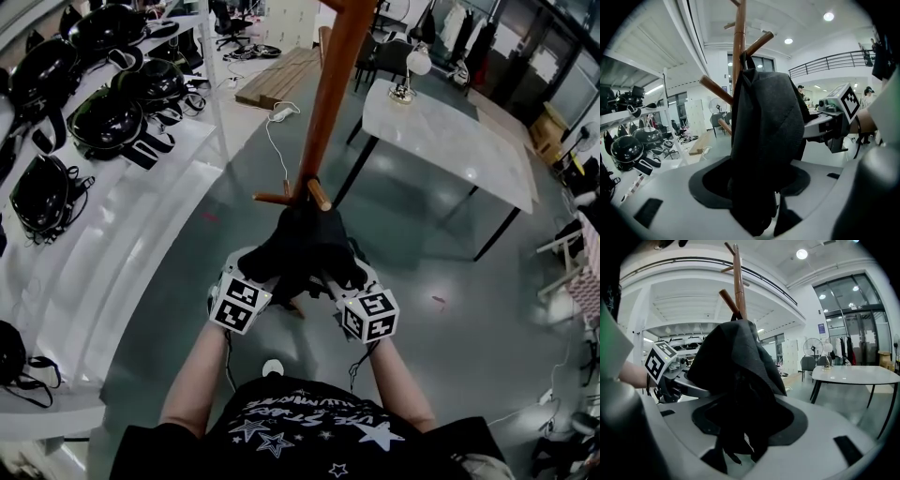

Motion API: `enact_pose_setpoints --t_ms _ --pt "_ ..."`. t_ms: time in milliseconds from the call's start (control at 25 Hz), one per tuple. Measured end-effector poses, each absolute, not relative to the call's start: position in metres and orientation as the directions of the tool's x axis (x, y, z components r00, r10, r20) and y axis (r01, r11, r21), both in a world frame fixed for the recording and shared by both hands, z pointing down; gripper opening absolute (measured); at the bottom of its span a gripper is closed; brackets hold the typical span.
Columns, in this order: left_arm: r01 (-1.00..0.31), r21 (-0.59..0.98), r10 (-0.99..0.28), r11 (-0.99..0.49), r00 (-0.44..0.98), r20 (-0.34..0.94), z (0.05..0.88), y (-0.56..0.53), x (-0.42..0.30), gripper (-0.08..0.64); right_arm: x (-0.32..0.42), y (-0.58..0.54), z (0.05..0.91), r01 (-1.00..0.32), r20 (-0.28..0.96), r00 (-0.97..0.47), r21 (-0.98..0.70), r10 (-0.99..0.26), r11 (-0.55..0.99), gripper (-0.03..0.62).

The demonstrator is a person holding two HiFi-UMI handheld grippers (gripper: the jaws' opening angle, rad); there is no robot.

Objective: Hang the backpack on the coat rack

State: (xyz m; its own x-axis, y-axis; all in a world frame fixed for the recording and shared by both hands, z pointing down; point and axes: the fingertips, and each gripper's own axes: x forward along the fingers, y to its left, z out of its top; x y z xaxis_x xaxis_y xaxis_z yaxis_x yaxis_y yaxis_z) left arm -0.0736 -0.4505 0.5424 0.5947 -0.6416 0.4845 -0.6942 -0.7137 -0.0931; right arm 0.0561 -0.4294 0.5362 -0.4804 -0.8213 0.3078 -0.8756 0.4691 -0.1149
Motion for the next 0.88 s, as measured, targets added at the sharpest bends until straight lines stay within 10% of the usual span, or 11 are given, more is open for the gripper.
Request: enact_pose_setpoints --t_ms 880 --pt "-0.783 -0.094 -0.723 -0.615 0.512 0.464 0.519 -0.419 -0.078 0.37 0.085 -0.388 0.538 -0.859 0.333 -0.509 -0.129 -0.794 0.496 0.304"
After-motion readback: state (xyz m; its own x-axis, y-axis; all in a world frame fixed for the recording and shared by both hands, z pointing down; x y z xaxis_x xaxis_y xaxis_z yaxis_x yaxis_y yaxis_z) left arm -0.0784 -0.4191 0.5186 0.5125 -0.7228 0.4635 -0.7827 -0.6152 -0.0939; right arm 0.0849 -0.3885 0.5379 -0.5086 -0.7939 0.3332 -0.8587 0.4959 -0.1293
